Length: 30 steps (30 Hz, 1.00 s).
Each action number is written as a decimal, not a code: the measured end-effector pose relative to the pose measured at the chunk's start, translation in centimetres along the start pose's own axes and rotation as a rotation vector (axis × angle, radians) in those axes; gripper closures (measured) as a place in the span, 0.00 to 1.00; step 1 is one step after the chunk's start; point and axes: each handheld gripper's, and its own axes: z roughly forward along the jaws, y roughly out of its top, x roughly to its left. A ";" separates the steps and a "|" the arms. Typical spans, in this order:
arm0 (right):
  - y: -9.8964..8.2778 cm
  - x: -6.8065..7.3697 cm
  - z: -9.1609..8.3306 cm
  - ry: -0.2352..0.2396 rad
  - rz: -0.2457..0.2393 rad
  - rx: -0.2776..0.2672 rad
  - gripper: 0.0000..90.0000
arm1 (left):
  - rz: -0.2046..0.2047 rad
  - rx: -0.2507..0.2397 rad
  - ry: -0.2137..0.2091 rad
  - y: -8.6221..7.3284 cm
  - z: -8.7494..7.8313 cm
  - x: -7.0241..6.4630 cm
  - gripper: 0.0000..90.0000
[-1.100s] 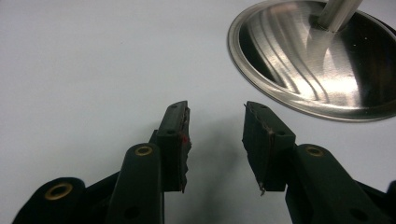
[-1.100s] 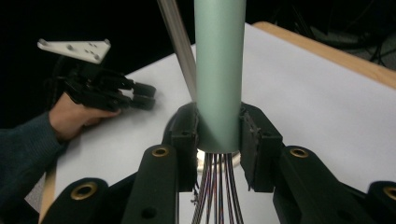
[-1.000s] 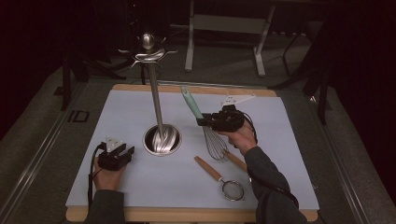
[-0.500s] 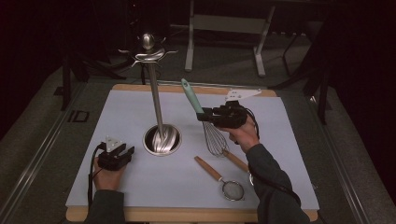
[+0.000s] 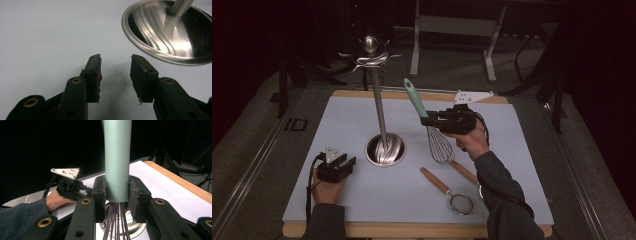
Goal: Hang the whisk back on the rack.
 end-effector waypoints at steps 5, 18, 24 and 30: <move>0.3 0.4 0.1 0.023 -0.006 -0.017 0.77 | 0.001 -0.001 0.000 0.0 0.0 0.0 0.67; 1.5 1.4 0.1 0.087 -0.030 -0.051 0.77 | -0.002 -0.002 0.000 0.0 0.0 0.0 0.67; 2.1 1.7 0.1 0.113 -0.034 -0.062 0.77 | -0.004 -0.004 0.002 0.0 0.0 0.0 0.67; 2.7 2.0 0.2 0.129 -0.043 -0.078 0.77 | -0.004 -0.002 0.002 0.0 0.0 0.0 0.67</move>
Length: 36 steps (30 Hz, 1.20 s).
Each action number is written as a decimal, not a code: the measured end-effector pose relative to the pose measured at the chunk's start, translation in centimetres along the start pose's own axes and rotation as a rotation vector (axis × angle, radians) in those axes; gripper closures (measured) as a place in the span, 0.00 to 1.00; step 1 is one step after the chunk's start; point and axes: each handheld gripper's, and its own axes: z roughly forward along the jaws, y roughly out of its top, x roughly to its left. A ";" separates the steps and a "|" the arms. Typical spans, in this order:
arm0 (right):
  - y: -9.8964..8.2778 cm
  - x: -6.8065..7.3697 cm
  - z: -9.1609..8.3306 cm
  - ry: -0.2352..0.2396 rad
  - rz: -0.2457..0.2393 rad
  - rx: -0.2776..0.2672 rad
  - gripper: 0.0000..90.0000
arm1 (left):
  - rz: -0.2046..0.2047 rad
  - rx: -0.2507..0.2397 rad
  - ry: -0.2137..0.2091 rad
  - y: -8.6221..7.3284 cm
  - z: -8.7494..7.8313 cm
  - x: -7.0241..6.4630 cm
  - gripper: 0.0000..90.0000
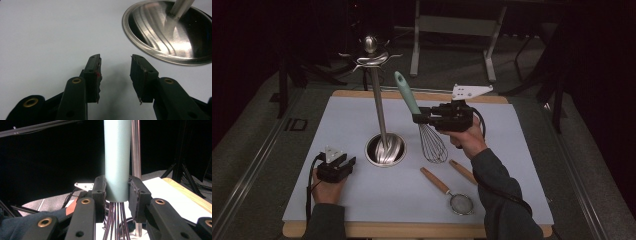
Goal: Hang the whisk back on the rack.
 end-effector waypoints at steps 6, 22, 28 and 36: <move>0.6 0.3 0.2 0.012 -0.008 -0.018 0.77 | -0.001 0.000 0.000 0.0 0.0 0.0 0.67; 2.1 1.1 0.6 0.039 -0.036 -0.030 0.77 | -0.001 0.001 0.000 0.0 0.0 0.0 0.67; 2.6 1.6 1.1 0.055 -0.053 -0.016 0.77 | -0.001 0.001 0.000 0.0 0.0 0.0 0.67; 2.7 1.6 1.6 0.043 -0.064 -0.012 0.77 | -0.002 0.001 0.000 0.0 0.0 0.0 0.67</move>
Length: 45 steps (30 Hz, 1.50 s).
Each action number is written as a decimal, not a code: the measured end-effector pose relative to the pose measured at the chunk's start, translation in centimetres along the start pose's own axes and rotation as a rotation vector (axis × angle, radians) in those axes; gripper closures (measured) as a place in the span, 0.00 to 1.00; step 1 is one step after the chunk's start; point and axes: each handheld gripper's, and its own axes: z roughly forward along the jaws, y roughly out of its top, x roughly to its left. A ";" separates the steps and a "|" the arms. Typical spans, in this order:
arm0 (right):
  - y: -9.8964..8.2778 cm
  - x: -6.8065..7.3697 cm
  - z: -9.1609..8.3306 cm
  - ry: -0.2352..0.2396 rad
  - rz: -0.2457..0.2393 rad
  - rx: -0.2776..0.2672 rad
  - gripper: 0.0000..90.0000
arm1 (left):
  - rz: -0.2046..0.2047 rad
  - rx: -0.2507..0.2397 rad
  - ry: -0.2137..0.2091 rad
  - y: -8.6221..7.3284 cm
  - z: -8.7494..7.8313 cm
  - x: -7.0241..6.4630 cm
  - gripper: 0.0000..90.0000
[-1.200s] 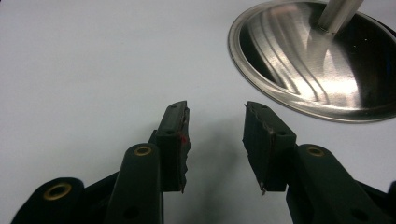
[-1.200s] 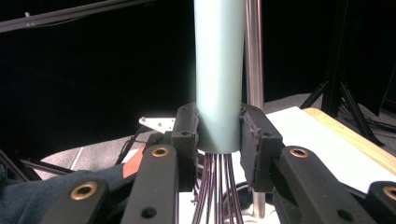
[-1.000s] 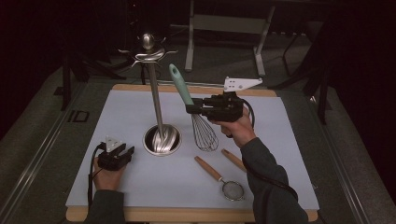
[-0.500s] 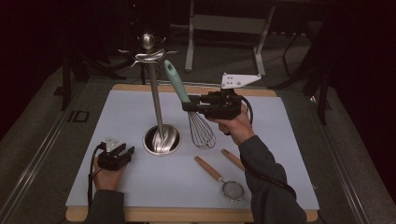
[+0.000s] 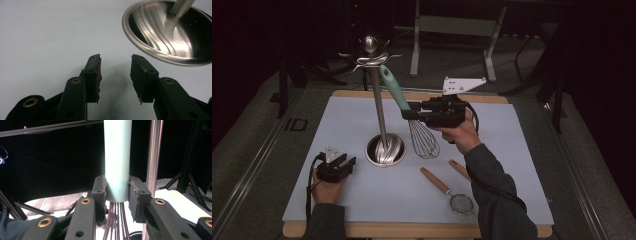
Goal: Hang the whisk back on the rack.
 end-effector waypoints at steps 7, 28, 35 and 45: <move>0.1 -0.4 0.4 -0.004 0.012 0.001 0.77 | -0.002 0.002 0.001 0.0 0.0 0.0 0.67; 0.3 -0.3 2.2 -0.151 0.006 0.065 0.71 | -0.003 0.001 0.001 0.0 0.0 0.0 0.67; 0.4 -0.2 1.2 -0.169 0.002 0.069 0.67 | -0.001 0.004 0.004 0.0 0.0 0.0 0.67; -0.7 -1.1 0.3 -0.263 0.020 0.242 0.67 | -0.004 0.004 0.005 0.0 0.0 0.0 0.67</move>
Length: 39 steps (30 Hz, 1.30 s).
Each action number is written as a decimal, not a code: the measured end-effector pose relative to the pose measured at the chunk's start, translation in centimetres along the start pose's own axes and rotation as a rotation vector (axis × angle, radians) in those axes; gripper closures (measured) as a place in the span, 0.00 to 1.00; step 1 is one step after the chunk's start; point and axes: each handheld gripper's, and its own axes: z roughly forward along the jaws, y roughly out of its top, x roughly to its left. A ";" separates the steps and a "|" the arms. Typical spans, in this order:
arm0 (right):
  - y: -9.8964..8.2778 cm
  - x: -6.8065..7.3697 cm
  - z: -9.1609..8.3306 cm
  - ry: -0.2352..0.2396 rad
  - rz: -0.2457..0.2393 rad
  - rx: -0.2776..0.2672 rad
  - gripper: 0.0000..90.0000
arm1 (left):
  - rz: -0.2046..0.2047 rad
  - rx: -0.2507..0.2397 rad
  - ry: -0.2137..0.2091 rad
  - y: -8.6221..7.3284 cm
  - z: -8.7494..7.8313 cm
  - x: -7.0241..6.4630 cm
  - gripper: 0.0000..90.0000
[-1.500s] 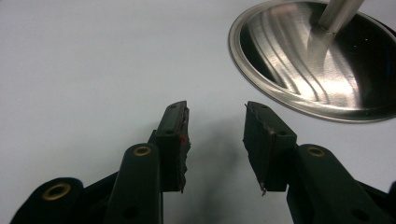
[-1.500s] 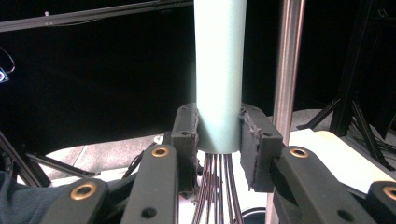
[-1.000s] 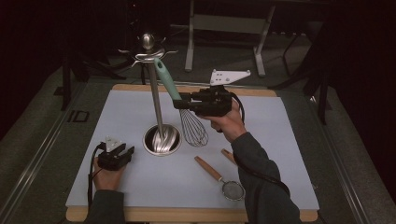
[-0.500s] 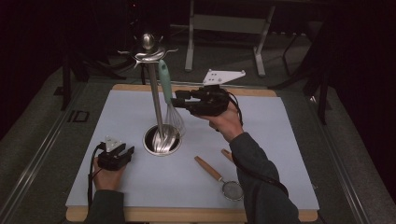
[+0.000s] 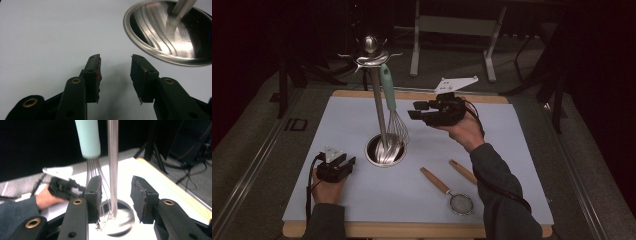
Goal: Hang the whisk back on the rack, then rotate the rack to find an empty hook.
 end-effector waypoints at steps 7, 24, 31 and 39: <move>-1.2 0.0 0.8 -0.083 -0.039 0.133 0.66 | 0.000 -0.002 -0.001 0.0 0.0 0.0 0.67; -6.9 -1.6 1.1 -0.228 0.092 0.322 0.62 | -0.025 -0.189 -0.018 1.2 -3.1 -1.1 0.92; -10.7 -2.5 1.0 -0.282 0.170 0.360 0.62 | -0.050 -0.371 -0.111 3.6 -6.5 -2.3 1.00; -14.1 -1.6 0.5 -0.350 0.177 0.371 0.60 | -0.048 -0.478 -0.116 6.6 -8.6 -2.4 1.00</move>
